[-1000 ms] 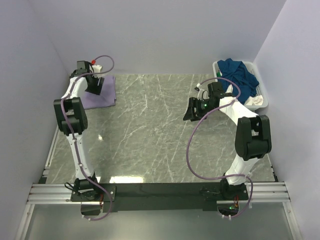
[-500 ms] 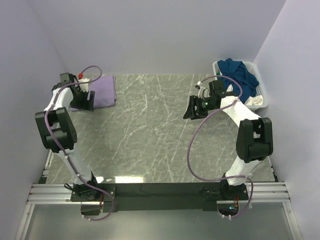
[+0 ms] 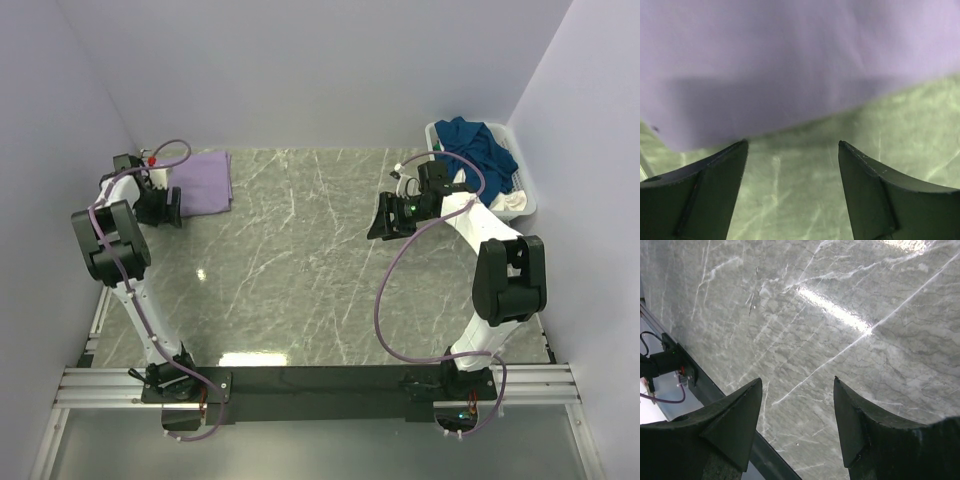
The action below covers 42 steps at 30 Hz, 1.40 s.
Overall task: Fold and stack the t-shirts
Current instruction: Neatly place the folded tshirt to the corner
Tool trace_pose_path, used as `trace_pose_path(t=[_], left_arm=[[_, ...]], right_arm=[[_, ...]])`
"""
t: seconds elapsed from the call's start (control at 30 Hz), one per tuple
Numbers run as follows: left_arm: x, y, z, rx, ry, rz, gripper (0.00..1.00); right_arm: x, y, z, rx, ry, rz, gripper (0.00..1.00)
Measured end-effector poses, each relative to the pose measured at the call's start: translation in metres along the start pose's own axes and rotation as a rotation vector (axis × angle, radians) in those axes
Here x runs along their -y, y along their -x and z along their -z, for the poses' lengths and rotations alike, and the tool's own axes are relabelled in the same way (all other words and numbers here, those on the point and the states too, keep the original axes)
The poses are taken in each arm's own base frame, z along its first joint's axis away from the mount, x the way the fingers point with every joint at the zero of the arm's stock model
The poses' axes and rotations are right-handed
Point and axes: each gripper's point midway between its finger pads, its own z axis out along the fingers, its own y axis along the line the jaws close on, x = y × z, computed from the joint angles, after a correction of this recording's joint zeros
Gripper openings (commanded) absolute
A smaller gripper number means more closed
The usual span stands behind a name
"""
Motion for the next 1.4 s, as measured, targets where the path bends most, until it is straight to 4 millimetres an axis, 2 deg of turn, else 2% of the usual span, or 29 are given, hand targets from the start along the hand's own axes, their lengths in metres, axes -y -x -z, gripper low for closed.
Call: trace_pose_path(t=[0.33, 1.1, 1.33, 1.4], left_arm=[[-0.016, 0.039, -0.017, 0.082, 0.023, 0.051, 0.82], [-0.007, 0.080, -0.031, 0.203, -0.002, 0.193, 0.83], [-0.006, 0.079, -0.030, 0.202, -0.003, 0.178, 0.85], [-0.002, 0.070, -0.024, 0.189, -0.004, 0.160, 0.87]], right_arm=[[0.003, -0.002, 0.000, -0.008, -0.011, -0.003, 0.66], [0.009, -0.003, -0.007, -0.026, -0.016, -0.018, 0.66], [0.009, -0.003, -0.007, -0.028, -0.016, -0.014, 0.66], [0.008, -0.001, -0.005, -0.028, -0.017, -0.003, 0.66]])
